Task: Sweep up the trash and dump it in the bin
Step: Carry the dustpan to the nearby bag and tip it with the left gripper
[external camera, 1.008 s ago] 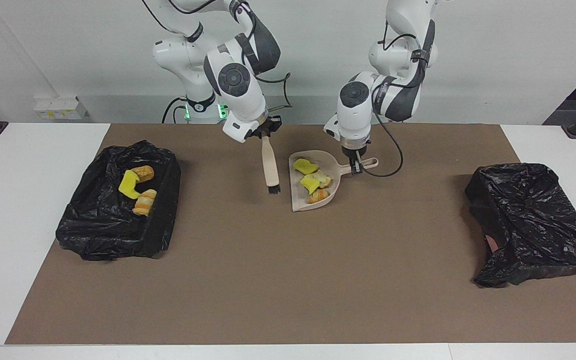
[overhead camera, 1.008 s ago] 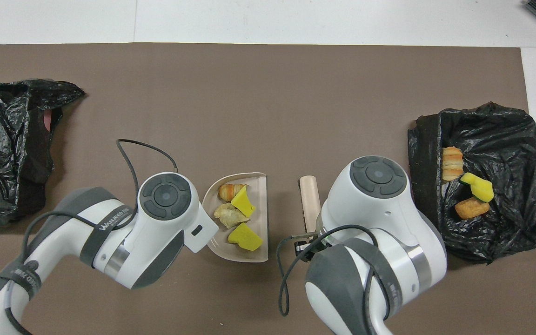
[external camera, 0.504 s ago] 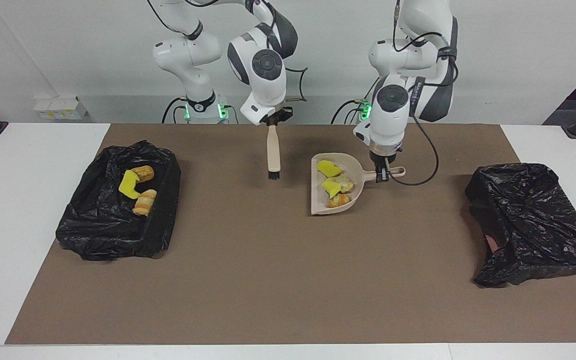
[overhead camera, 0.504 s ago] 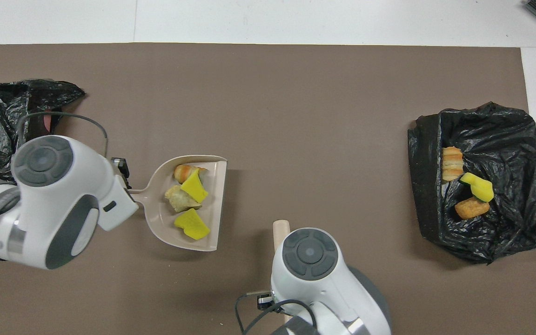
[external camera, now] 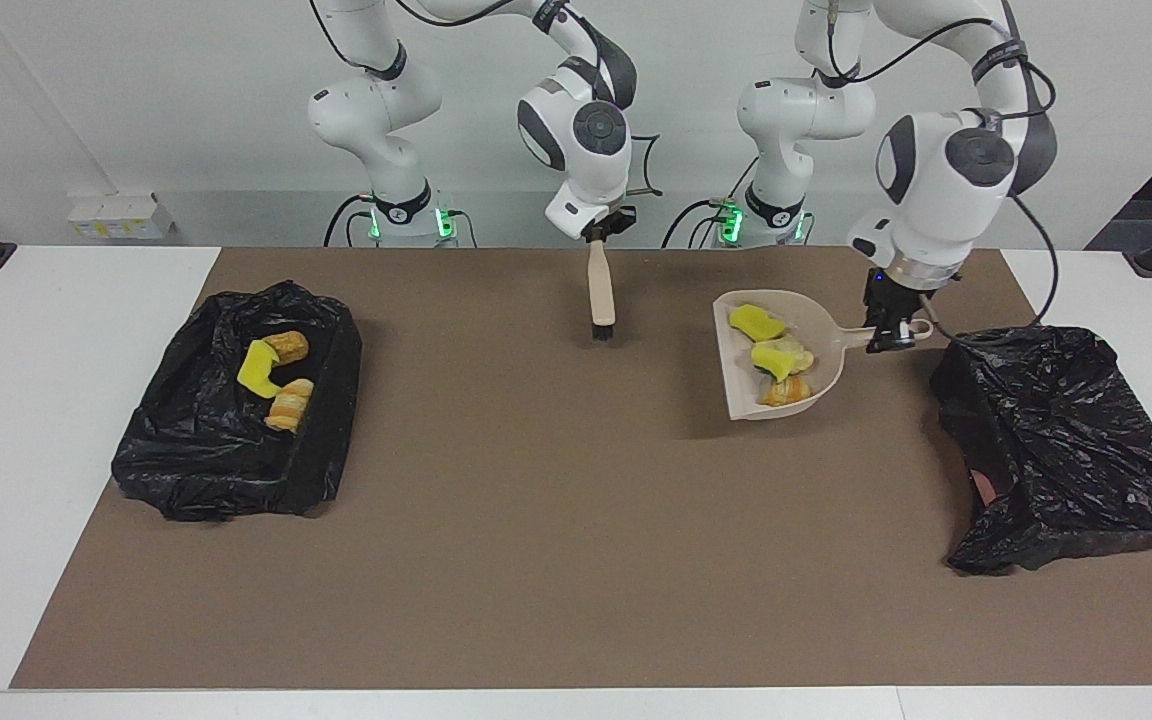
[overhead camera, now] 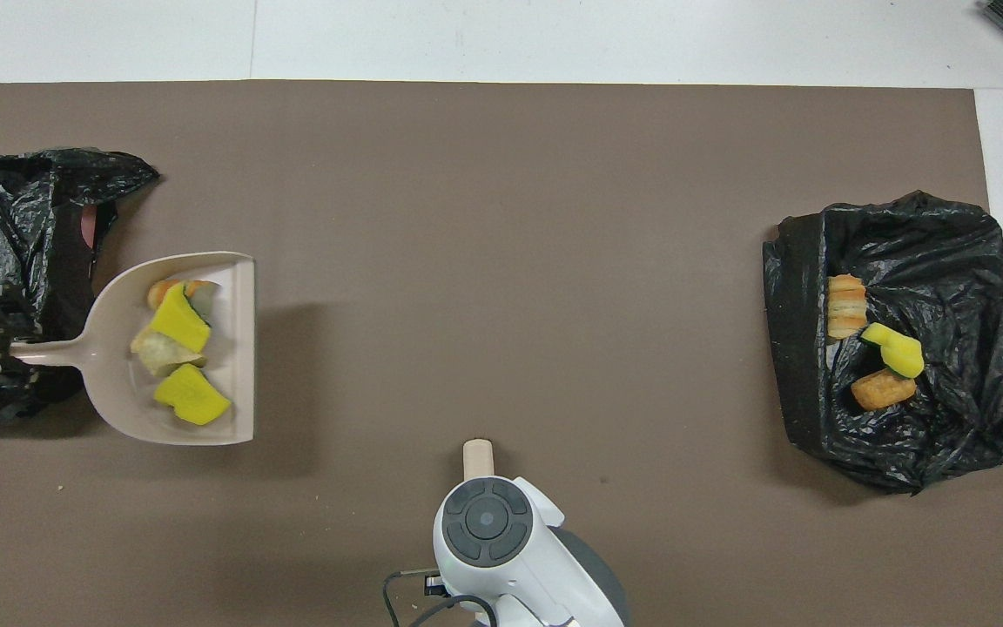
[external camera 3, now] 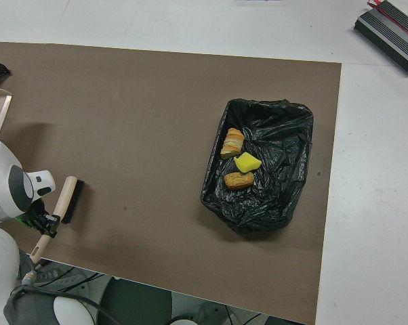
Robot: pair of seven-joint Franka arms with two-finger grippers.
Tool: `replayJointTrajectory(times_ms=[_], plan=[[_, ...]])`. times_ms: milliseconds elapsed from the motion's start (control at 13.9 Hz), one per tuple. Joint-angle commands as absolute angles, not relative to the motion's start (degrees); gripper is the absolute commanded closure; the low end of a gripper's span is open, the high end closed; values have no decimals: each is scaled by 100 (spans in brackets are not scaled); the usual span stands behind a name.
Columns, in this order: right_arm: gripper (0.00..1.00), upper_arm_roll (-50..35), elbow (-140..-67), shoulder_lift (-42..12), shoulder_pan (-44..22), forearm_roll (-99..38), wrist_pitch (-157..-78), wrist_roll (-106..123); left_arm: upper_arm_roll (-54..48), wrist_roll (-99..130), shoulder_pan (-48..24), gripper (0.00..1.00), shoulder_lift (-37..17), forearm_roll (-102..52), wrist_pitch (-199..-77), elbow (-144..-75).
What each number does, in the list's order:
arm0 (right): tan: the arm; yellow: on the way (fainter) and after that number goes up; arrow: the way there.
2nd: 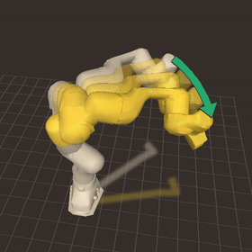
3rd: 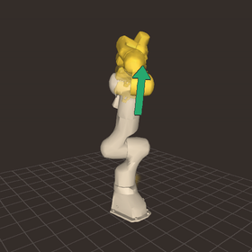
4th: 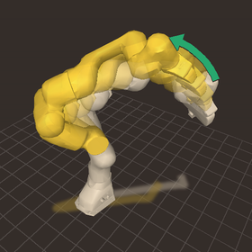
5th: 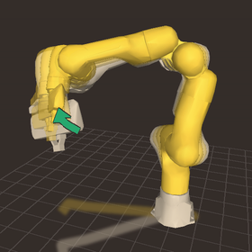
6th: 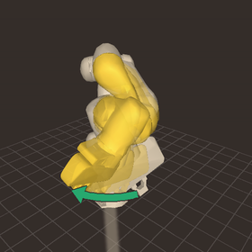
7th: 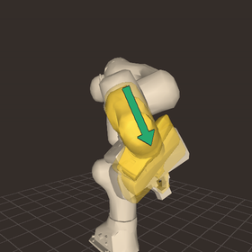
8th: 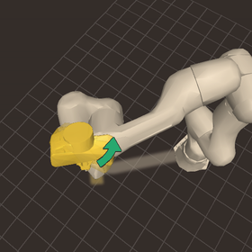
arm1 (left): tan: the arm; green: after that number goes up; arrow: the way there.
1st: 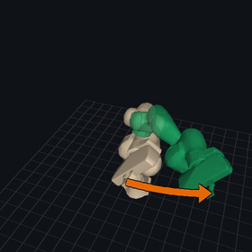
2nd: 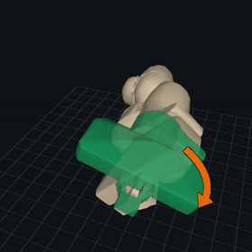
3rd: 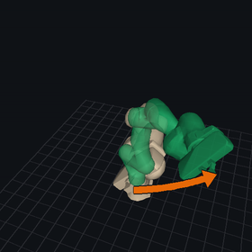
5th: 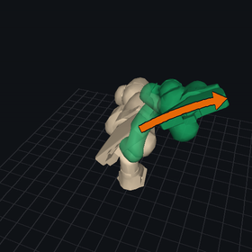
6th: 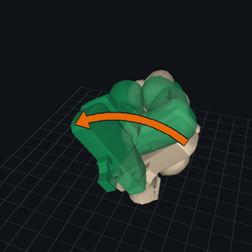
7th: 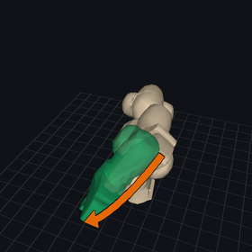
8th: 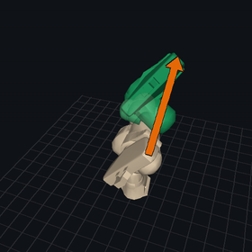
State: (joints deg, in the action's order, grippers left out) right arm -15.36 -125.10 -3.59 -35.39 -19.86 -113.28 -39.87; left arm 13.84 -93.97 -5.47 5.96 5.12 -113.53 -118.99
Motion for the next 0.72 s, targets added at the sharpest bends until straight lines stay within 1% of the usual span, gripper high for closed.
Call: replayJointTrajectory(times_ms=[0,144,288,432,504,576,648], plan=[[100,-1547,-12665,-360,-3472,-2074,-11828,-3990,2019,-9475,-659,100,397,404,-11504,-11480],[100,-1547,-12735,-360,-3472,-2074,-11909,-3850,2406,-9815,-650,100,29,369,-11549,-10919],[100,-1547,-12823,-343,-3472,-2057,-12049,-3622,2898,-10115,-624,100,-490,212,-11505,-10260],[100,-1547,-12893,-352,-3472,-2031,-12155,-3595,3268,-10579,-572,100,-973,106,-11557,-9812],[97,-1547,-12894,-360,-3472,-2030,-12173,-3595,3452,-10747,-545,100,-1315,105,-11566,-9452],[85,-1547,-12894,-360,-3463,-2030,-12164,-3586,3602,-10775,-510,100,-1588,105,-11636,-9222],[65,-1547,-12894,-378,-3463,-2030,-12164,-3569,3638,-10845,-344,100,-1774,158,-11828,-9081]])
